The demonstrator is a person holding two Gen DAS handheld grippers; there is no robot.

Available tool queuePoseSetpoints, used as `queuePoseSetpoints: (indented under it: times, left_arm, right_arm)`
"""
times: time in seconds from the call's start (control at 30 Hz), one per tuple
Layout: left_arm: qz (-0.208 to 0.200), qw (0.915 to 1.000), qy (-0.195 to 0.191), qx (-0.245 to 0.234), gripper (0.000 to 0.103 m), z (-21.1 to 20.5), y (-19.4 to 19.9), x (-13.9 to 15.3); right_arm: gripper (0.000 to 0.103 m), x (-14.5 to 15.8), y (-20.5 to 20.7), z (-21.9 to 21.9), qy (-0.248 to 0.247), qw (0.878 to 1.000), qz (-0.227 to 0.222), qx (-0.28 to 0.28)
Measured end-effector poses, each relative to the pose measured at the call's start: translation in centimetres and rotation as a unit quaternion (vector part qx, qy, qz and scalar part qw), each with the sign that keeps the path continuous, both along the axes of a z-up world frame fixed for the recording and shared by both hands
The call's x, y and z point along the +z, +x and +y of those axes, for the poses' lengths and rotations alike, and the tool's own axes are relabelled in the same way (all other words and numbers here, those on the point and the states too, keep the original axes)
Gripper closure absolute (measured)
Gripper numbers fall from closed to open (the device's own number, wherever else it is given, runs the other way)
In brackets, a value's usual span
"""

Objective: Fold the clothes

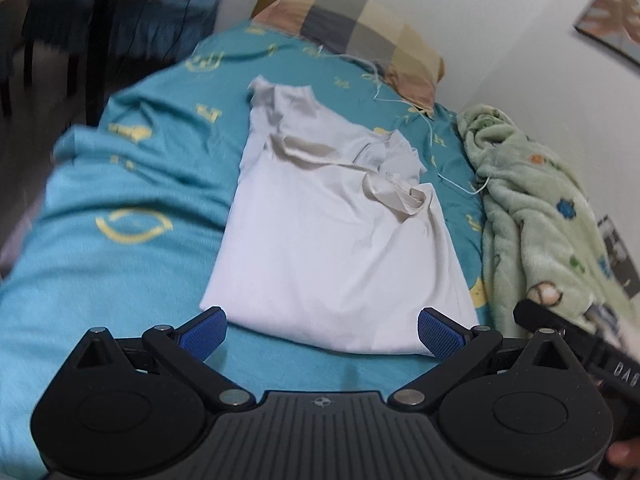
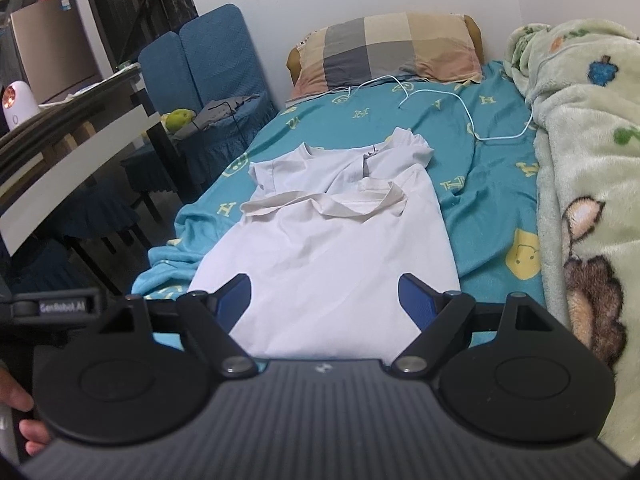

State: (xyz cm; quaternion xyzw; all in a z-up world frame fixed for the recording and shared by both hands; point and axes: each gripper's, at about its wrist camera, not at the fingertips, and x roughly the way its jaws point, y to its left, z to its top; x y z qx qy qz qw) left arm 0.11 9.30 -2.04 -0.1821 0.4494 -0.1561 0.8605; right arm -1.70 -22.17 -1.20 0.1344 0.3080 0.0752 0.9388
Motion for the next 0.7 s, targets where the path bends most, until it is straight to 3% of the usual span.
queuePoseSetpoints:
  times: [0.17, 0.43, 0.57, 0.63, 0.7]
  left_arm:
    - [0.07, 0.9934, -0.086, 0.03, 0.0, 1.7, 1.4, -2.2]
    - [0.173, 0.9638, -0.186, 0.08, 0.011, 2.9, 3.9, -7.0]
    - [0.188, 0.9543, -0.209, 0.1, 0.021, 2.6, 4.9, -8.5]
    - [0.181, 0.9521, -0.218, 0.114, 0.03, 2.5, 5.3, -8.8]
    - [0.172, 0.9503, -0.224, 0.132, 0.031, 2.4, 5.6, -8.9]
  right_arm:
    - [0.021, -0.4, 0.3, -0.9, 0.03, 0.999, 0.016, -0.015]
    - [0.021, -1.9, 1.1, -3.4, 0.125, 0.989, 0.055, -0.053]
    - [0.021, -3.6, 1.6, -4.9, 0.212, 0.971, 0.088, -0.07]
    - [0.021, -4.6, 1.7, -5.7, 0.261, 0.956, 0.104, -0.08]
    - [0.02, -5.7, 1.8, -6.4, 0.311, 0.938, 0.123, -0.089]
